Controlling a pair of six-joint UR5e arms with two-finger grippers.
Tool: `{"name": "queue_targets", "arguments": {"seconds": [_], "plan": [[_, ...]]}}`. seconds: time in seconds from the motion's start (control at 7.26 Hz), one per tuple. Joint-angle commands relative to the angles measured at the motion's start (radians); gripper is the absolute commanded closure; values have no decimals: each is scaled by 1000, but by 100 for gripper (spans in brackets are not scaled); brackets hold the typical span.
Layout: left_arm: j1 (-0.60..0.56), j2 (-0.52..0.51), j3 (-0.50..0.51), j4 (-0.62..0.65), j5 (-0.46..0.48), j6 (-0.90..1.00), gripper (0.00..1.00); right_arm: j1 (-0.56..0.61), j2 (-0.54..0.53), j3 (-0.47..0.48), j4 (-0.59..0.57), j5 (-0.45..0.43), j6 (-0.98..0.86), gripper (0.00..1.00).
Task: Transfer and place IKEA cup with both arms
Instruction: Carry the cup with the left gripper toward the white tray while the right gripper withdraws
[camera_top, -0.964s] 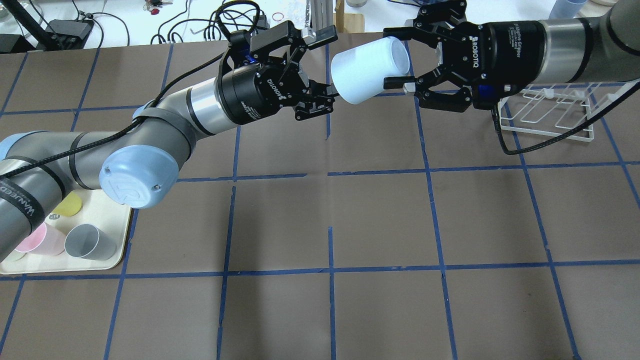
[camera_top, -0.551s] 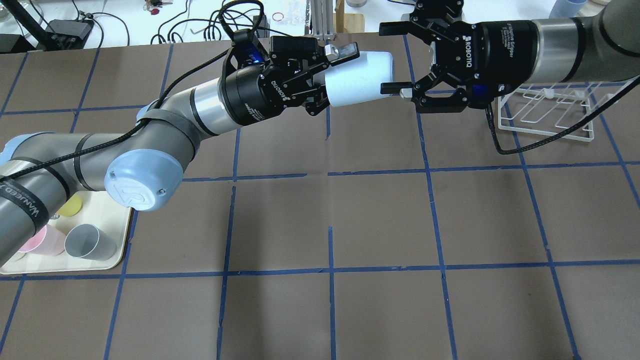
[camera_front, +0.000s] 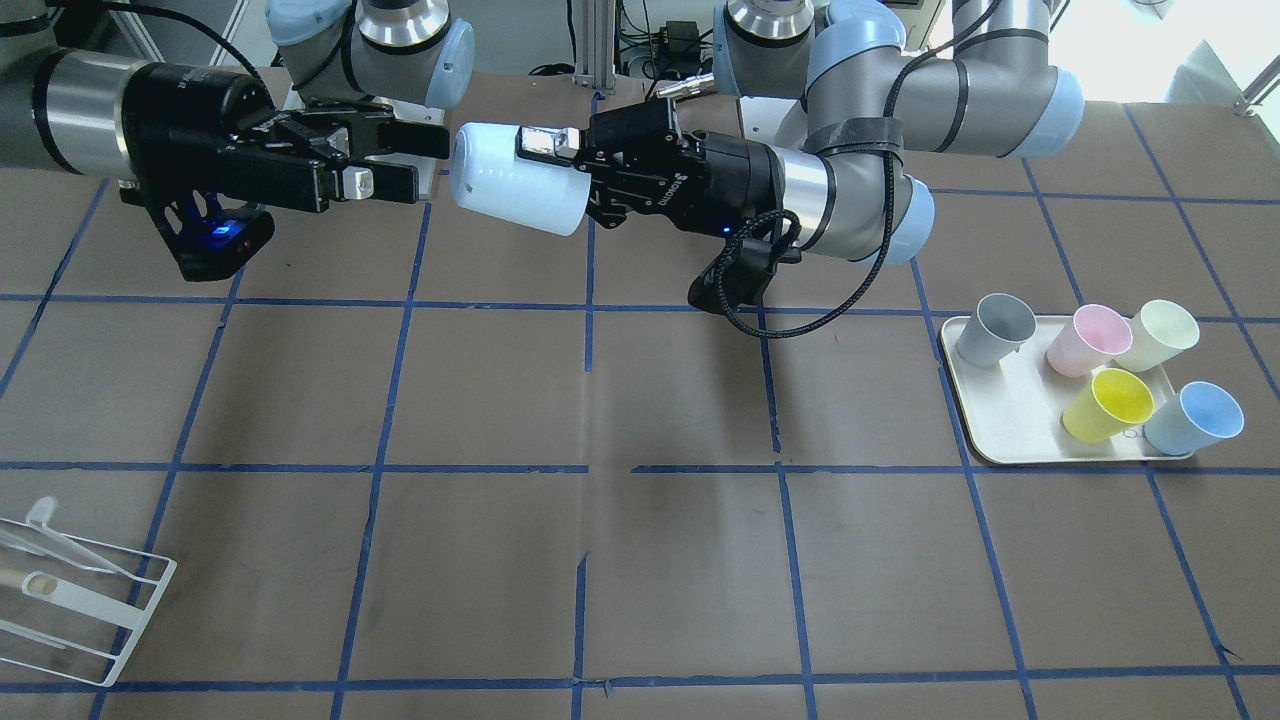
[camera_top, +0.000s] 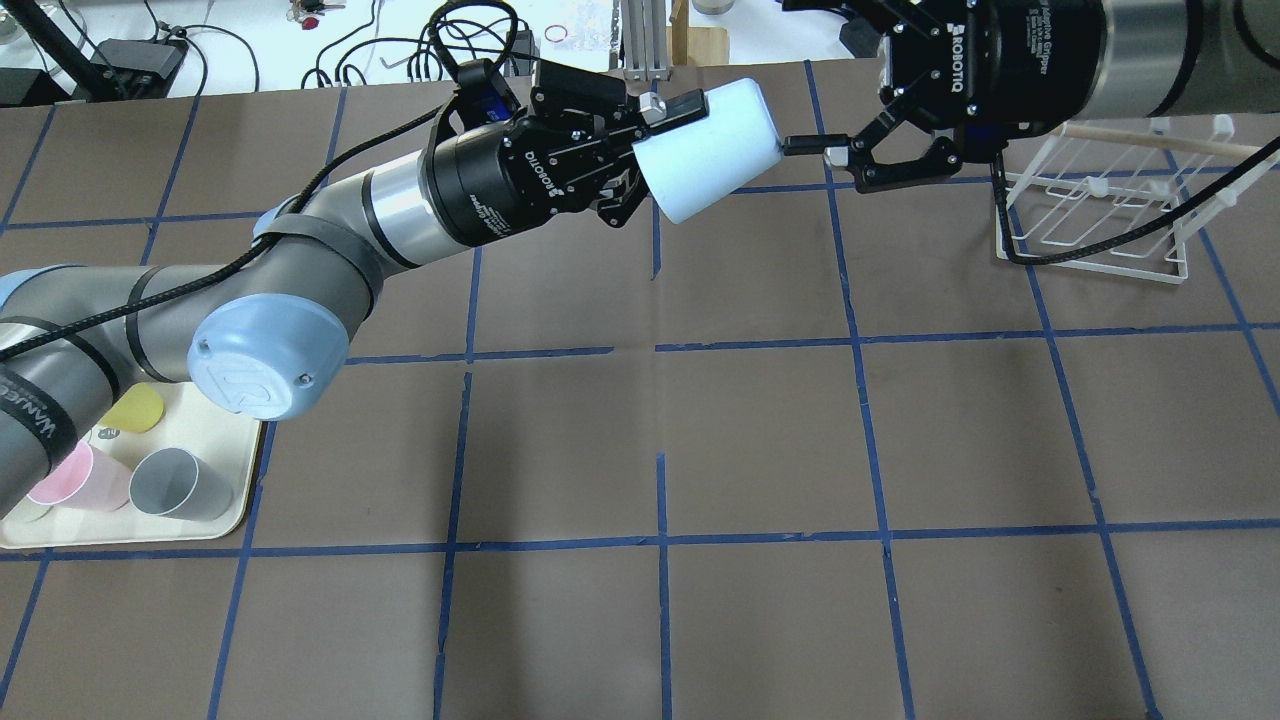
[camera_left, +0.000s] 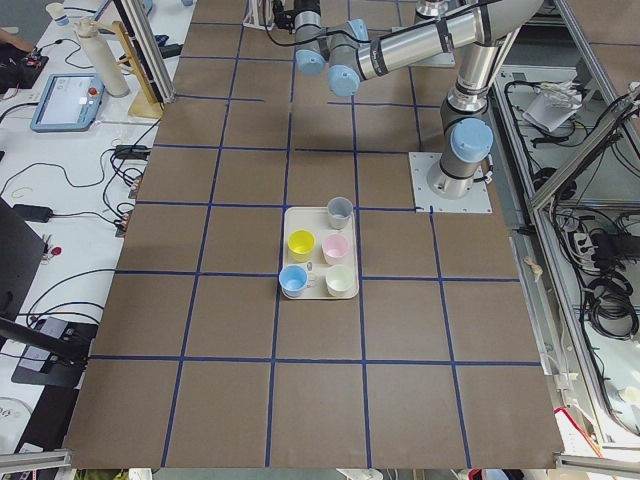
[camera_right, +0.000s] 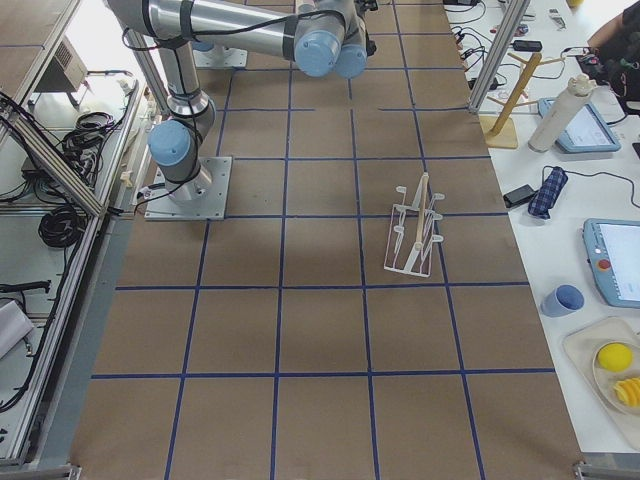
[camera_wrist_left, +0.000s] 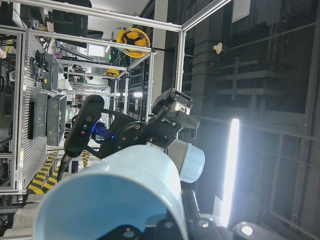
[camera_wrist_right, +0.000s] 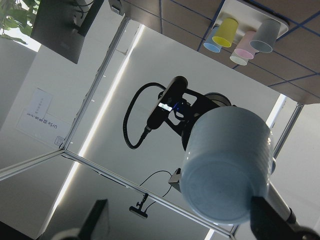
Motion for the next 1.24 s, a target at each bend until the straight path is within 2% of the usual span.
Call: {"name": "queue_targets", "arguments": {"seconds": [0.0,0.41,0.55,0.69,0.83,1.1], "plan": [[102,35,18,29,301,-155,100,0,-13,-13,-206,-199,9,0],[146,83,20,326,711,-407,100,10,-66,-13,-479,-648,40,0],[155,87,21,331,756,-397,100,26,-73,-13,-563,-791,40,0],[161,103,41,330,858,-400,100,70,-73,-10,-646,-932,40,0],[167,107,84,306,1026,-400,100,136,-68,-3,-750,-1076,43,0],[181,118,112,221,1266,-366,100,242,-60,5,-890,-1290,68,0]]}}
